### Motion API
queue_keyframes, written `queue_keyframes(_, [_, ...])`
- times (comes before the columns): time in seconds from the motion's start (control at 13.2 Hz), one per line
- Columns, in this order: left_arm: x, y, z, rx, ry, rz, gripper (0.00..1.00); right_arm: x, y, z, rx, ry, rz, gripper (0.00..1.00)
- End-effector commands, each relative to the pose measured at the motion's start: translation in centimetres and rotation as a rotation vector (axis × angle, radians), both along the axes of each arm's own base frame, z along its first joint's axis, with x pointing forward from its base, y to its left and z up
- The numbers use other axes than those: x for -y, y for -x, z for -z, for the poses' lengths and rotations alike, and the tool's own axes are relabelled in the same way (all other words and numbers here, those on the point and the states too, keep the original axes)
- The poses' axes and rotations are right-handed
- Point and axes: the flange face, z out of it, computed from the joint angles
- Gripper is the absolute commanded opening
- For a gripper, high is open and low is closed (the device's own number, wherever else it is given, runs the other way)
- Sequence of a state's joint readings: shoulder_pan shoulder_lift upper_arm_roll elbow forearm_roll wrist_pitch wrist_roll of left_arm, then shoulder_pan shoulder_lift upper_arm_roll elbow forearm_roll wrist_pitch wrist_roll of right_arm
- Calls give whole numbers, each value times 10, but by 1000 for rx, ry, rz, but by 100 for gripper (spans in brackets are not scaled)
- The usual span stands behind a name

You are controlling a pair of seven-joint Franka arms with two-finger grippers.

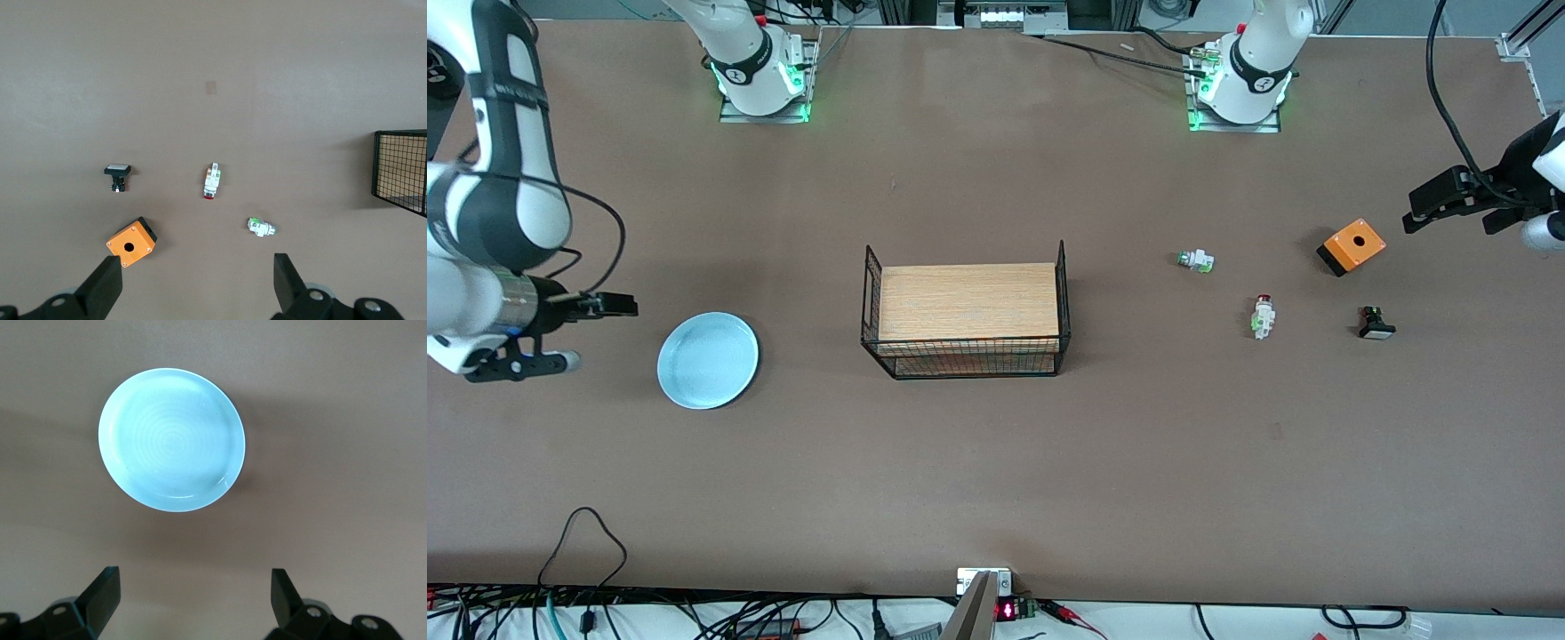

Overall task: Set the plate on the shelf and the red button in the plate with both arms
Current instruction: 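Lower the right gripper to the plate rim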

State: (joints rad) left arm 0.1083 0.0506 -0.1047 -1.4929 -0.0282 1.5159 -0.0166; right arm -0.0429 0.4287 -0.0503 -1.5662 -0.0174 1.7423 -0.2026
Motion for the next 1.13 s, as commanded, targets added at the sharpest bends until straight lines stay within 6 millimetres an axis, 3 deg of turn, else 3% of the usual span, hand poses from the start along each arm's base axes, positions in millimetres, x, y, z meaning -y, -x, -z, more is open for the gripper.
queue_keyframes(0.0, [0,1,-1,-4,5,11,100,1,-18,24,48,-7,8,100])
queue_keyframes(0.15, [0,1,-1,-4,5,11,100,12,-25,58,49,-8,7,100])
queue_keyframes(0.53, [0,1,-1,-4,5,11,100,8,-35,134,58,-7,-9,100])
queue_keyframes(0.98, [0,1,-1,-4,5,11,100,13,-38,184,74,-3,-24,100])
queue_keyframes(1.06, [3,0,0,-6,5,16,100,14,-38,189,75,0,-27,96])
